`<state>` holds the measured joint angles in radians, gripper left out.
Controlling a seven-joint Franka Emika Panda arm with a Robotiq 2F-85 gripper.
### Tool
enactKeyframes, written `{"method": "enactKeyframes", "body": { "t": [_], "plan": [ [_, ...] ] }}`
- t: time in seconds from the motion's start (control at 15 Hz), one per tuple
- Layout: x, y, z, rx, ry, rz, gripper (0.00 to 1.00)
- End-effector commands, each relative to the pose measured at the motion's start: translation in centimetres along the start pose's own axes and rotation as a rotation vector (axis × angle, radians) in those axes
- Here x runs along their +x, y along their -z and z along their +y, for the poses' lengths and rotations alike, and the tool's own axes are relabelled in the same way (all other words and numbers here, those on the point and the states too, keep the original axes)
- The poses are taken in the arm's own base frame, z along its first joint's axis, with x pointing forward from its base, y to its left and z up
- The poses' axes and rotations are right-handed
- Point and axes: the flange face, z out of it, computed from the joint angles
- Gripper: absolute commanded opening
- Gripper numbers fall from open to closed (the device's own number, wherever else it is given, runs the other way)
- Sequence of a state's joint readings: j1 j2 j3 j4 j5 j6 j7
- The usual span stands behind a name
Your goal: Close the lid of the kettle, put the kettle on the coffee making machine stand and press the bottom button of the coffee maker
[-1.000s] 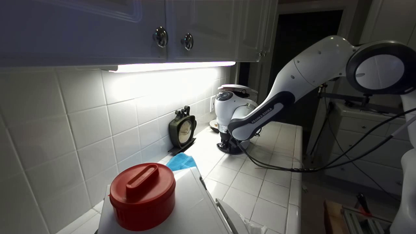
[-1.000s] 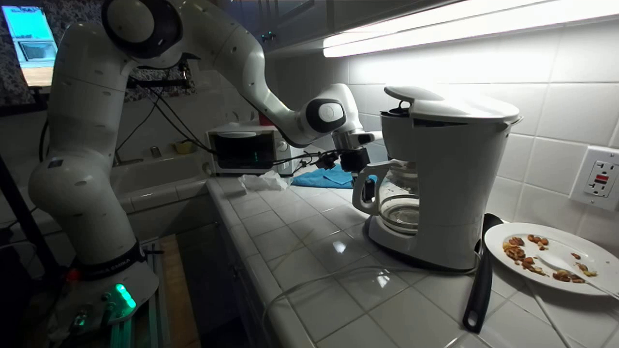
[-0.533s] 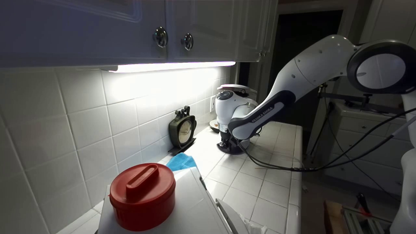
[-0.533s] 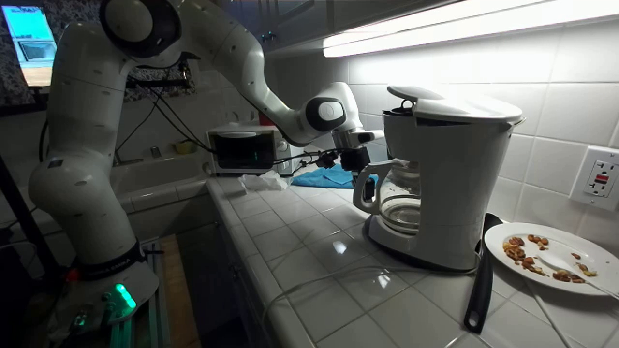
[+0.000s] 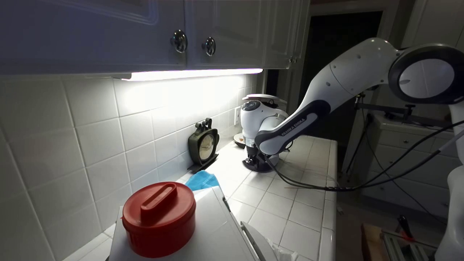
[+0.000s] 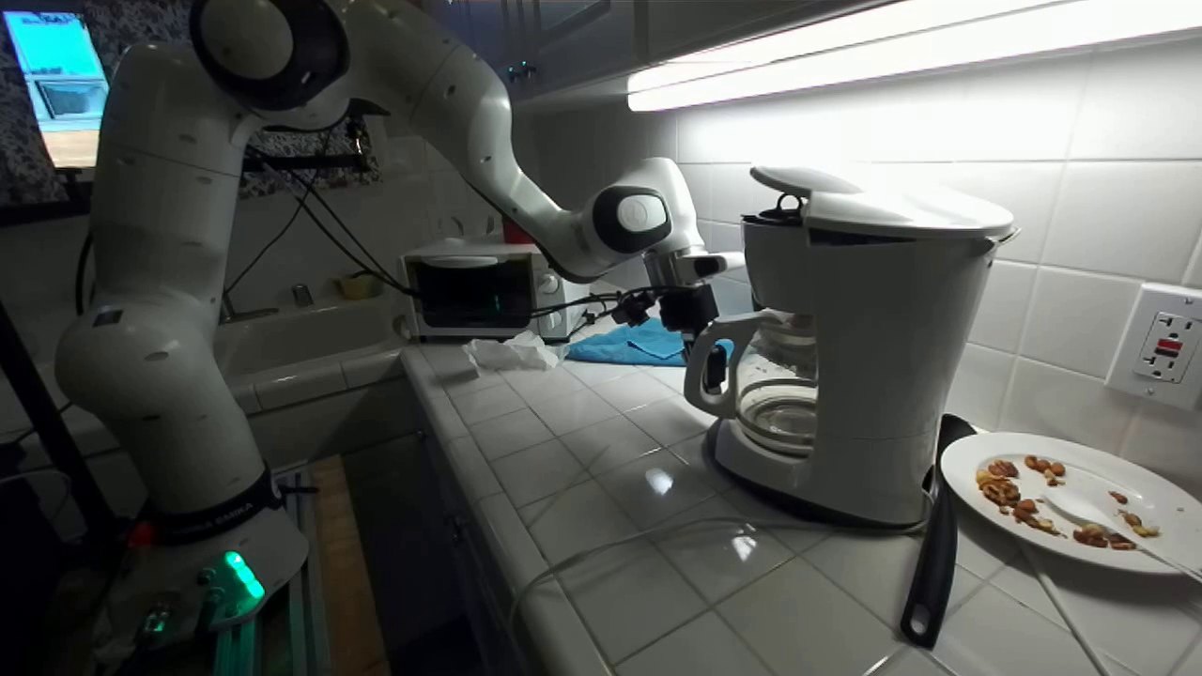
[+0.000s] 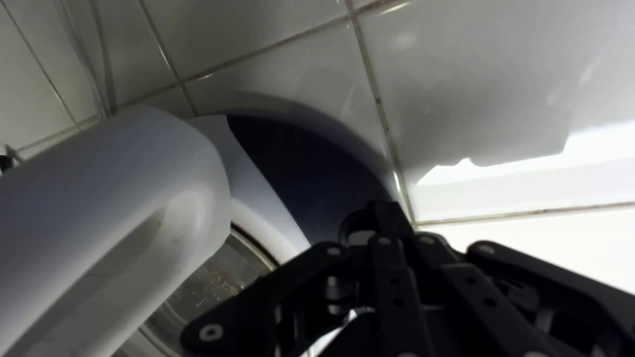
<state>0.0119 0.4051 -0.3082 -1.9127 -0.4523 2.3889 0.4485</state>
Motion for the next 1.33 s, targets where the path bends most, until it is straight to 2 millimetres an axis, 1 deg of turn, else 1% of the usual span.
{"method": "enactKeyframes", "body": {
  "t": [0.0, 0.73, 1.27],
  "plan": [
    [-1.4, -0.1, 0.9, -0.004, -0.017, -0.034, 0.00],
    [-2.5, -1.7, 2.1, 0.009, -0.087, -0.057, 0.00],
    [-2.2, -2.5, 3.0, 0.037, -0.192, -0.016, 0.00]
  ]
}}
